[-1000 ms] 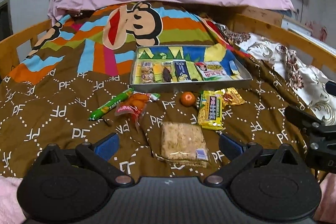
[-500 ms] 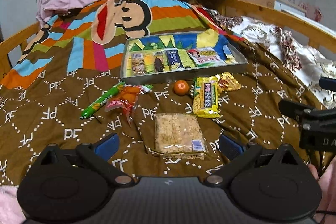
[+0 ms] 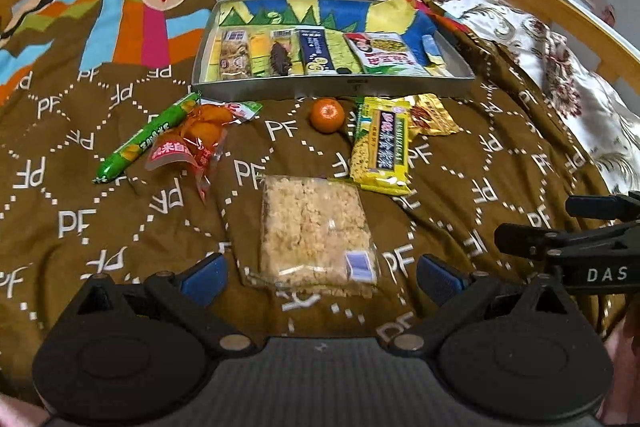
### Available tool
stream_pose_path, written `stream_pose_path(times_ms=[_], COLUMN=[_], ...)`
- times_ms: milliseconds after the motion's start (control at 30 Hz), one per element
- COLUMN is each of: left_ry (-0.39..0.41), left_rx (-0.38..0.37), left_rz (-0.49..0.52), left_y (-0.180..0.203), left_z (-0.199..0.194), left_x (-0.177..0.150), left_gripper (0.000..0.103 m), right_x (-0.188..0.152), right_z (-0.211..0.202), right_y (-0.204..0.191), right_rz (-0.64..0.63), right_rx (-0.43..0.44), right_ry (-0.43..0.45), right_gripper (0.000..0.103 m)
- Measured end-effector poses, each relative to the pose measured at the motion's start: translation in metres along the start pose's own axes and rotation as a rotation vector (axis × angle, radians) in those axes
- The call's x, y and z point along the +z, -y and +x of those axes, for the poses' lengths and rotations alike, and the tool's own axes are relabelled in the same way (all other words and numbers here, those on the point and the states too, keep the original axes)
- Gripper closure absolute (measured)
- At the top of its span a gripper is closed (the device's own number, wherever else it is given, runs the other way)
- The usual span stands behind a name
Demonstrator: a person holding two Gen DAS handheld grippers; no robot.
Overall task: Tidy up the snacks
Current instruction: 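Move both tools back over the loose snacks beside the tray, then close left tool on the clear rice-crispy bag while right tool grasps the yellow biscuit pack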
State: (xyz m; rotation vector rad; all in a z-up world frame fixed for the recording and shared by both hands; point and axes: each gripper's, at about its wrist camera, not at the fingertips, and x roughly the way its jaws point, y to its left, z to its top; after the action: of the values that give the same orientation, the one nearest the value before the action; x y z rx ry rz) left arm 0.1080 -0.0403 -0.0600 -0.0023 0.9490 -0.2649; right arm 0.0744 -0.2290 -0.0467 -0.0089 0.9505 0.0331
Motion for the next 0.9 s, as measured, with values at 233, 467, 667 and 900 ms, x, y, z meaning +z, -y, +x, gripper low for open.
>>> stream_pose_path(times_ms=[233,467,667,900], left_ry=[-0.094,-0.176,-0.157,-0.157], left_rx=[0.029,0.142,0.129,0.135], left_rz=[0.045,0.136,0.01,-0.019], left_y=[0.007,0.013,-0.006,-0.012], left_z=[0.039,0.065,0.059,0.058], left_x=[0.013,0.017,0.02,0.021], left_gripper=[0.001,0.001,0.007,0.009], right_x=[0.027,0.045,0.068,0.09], right_z=[0.034,0.076,0.095,0.124], right_y=[0.004,0.005,-0.006,-0.032], right_rz=[0.028,0.102,0.133,0.109], right_rx=[0.086,0.19,0.204,0.122], right_ry=[-0.007,-0.08,-0.044,-0.05], right_gripper=[0.001,0.001,0.001,0.001])
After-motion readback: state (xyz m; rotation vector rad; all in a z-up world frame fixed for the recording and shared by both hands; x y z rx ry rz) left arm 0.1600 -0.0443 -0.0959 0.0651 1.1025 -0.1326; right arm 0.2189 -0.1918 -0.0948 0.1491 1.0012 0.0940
